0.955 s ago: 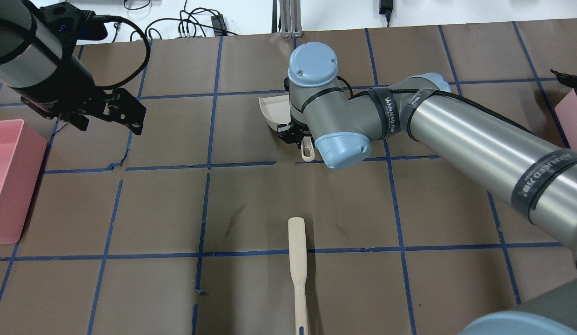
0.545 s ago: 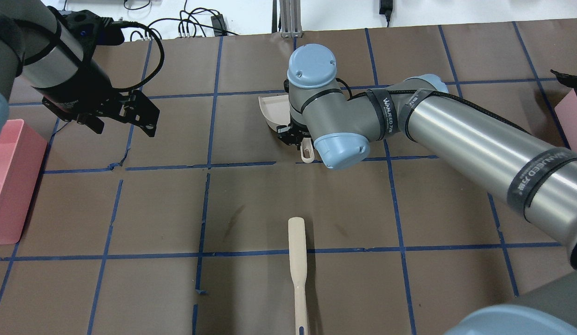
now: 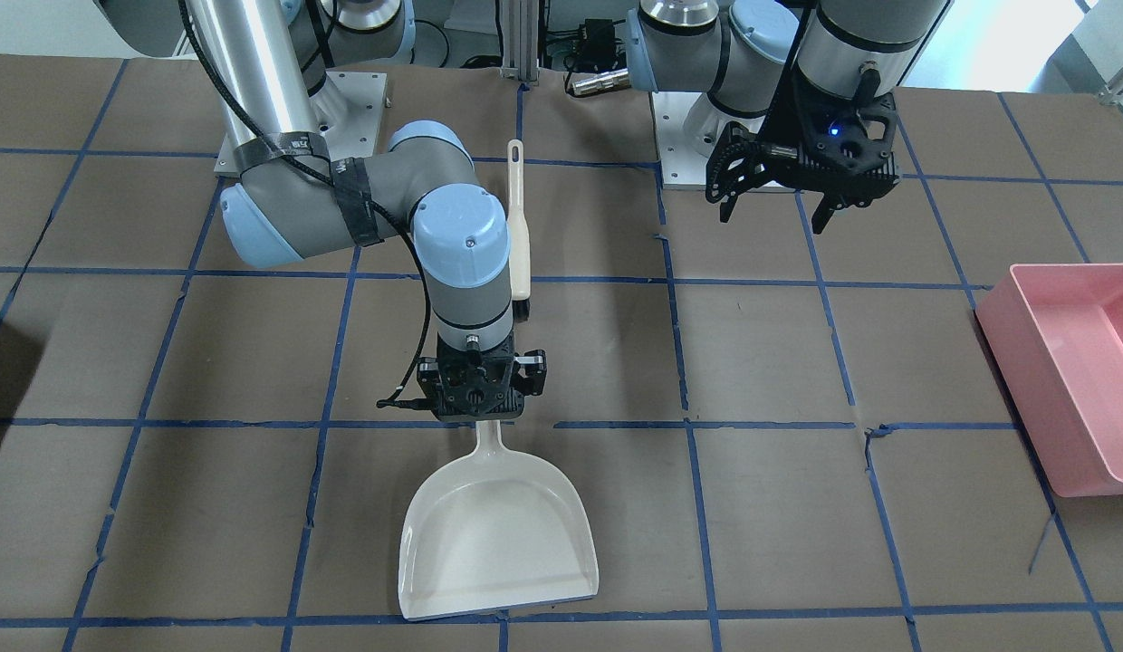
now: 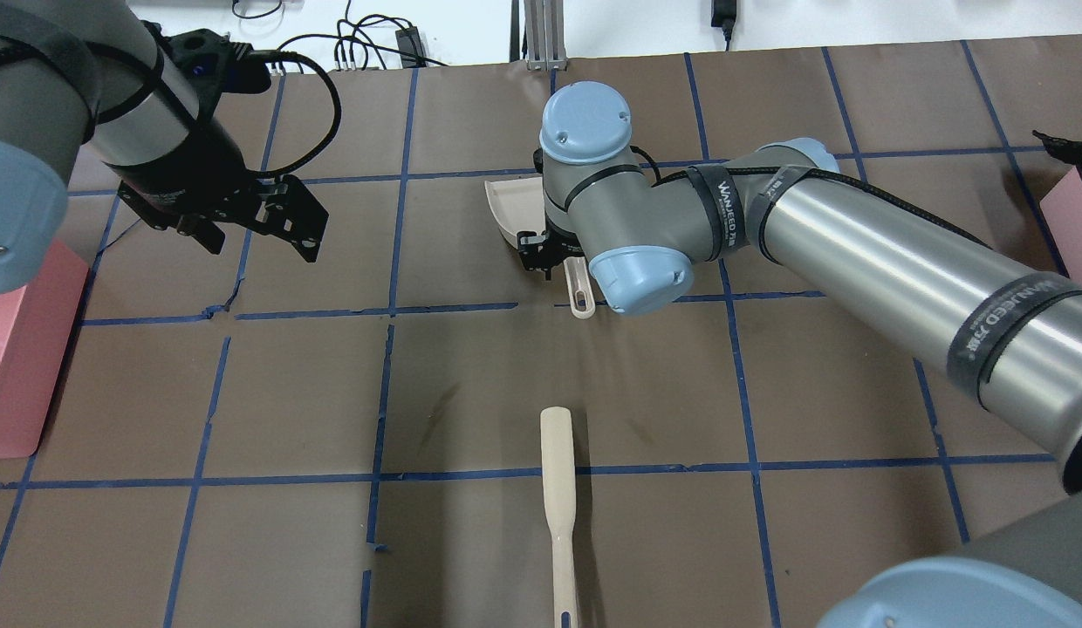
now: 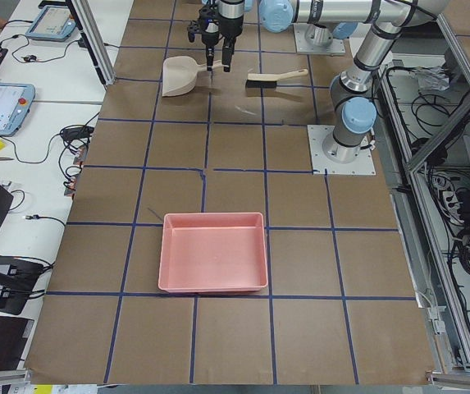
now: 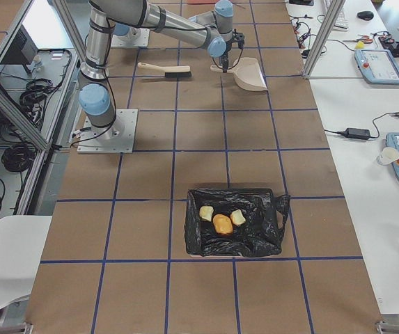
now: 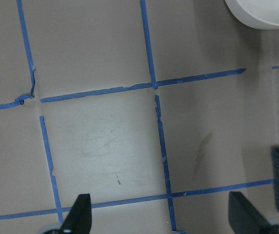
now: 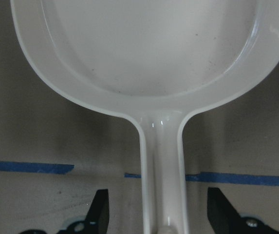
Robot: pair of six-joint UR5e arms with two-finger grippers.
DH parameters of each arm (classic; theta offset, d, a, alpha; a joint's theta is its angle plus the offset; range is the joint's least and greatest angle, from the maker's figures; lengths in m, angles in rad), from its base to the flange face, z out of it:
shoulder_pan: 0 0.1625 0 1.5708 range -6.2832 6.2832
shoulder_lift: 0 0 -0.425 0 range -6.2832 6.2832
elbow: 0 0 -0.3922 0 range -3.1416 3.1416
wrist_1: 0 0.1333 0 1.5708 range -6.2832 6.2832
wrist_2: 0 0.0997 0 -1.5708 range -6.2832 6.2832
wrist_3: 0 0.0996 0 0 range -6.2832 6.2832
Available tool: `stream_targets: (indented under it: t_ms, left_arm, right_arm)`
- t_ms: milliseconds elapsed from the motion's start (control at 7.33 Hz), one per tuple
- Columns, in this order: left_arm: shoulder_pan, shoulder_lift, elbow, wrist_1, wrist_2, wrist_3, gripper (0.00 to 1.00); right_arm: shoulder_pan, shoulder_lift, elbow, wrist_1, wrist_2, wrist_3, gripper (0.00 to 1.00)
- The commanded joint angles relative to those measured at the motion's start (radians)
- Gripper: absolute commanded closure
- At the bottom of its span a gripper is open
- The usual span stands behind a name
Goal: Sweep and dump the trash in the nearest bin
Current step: 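Set the dustpan down and open the right gripper while the left rises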
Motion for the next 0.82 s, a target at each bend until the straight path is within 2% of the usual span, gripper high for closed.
stream_targets:
  t_ms: [0, 273, 409, 682]
  left_arm:
    - [-0.017, -0.001, -0.01, -0.002, 0.005, -0.008, 0.0]
    - [-0.017, -0.001, -0.013, -0.002, 0.002, -0.009, 0.0]
    - [-0.019, 0.002, -0.013, -0.002, 0.002, -0.009, 0.0]
    - [-0.022, 0.015, -0.013, -0.011, 0.002, -0.009, 0.0]
  right_arm:
    - [-0.059, -0.03, -0.092, 0.102, 0.041, -0.015, 0.23]
    - [-0.113, -0.113, -0.233, 0.401, 0.044, -0.059, 0.24]
    - [-0.168, -0.156, -0.263, 0.516, 0.044, -0.099, 0.24]
    - [-0.23, -0.256, -0.251, 0.589, 0.039, -0.186, 0.25]
